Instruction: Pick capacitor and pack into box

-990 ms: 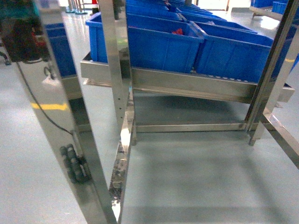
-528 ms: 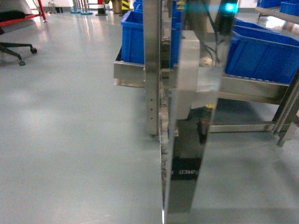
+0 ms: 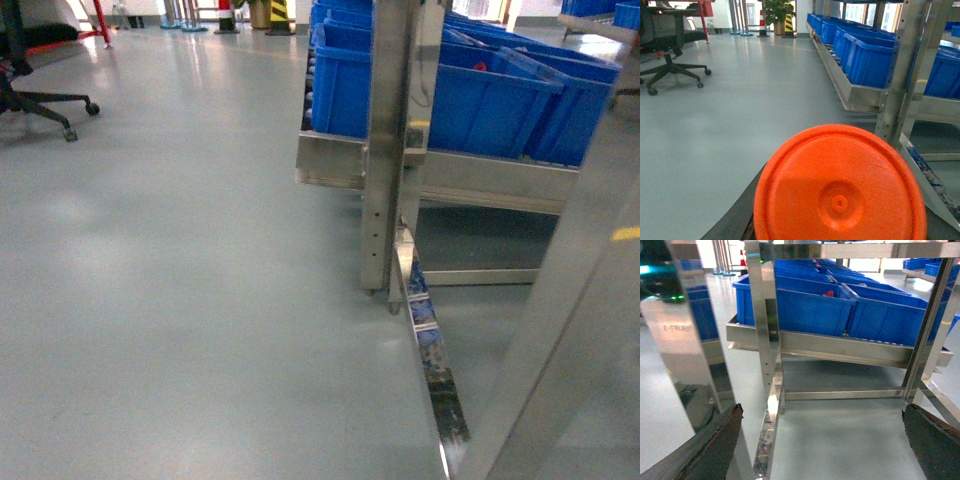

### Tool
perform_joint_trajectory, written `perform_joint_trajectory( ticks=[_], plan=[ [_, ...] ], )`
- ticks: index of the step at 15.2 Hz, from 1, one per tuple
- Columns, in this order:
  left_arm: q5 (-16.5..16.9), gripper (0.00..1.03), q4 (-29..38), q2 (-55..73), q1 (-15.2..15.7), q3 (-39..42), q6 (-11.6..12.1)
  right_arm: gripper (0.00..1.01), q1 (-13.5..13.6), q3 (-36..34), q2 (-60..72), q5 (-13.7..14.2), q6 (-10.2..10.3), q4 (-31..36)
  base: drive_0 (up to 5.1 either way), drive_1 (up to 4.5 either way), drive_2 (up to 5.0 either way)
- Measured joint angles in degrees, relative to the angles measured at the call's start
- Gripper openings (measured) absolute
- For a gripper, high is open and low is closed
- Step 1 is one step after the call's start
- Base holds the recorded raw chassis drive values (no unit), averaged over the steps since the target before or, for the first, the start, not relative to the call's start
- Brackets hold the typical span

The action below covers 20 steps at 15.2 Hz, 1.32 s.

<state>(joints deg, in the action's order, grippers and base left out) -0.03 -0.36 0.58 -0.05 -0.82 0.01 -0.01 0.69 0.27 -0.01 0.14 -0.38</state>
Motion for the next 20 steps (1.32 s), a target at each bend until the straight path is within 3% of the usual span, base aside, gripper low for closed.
perform_joint_trajectory(
  ticks=[20],
  plan=[
    [0.00,0.44,-0.02,0.00,0.00,0.00,-0.02,0.98,0.00,0.00,0.00,0.00,0.02,0.07,-5.1,2.35,2.4]
  ],
)
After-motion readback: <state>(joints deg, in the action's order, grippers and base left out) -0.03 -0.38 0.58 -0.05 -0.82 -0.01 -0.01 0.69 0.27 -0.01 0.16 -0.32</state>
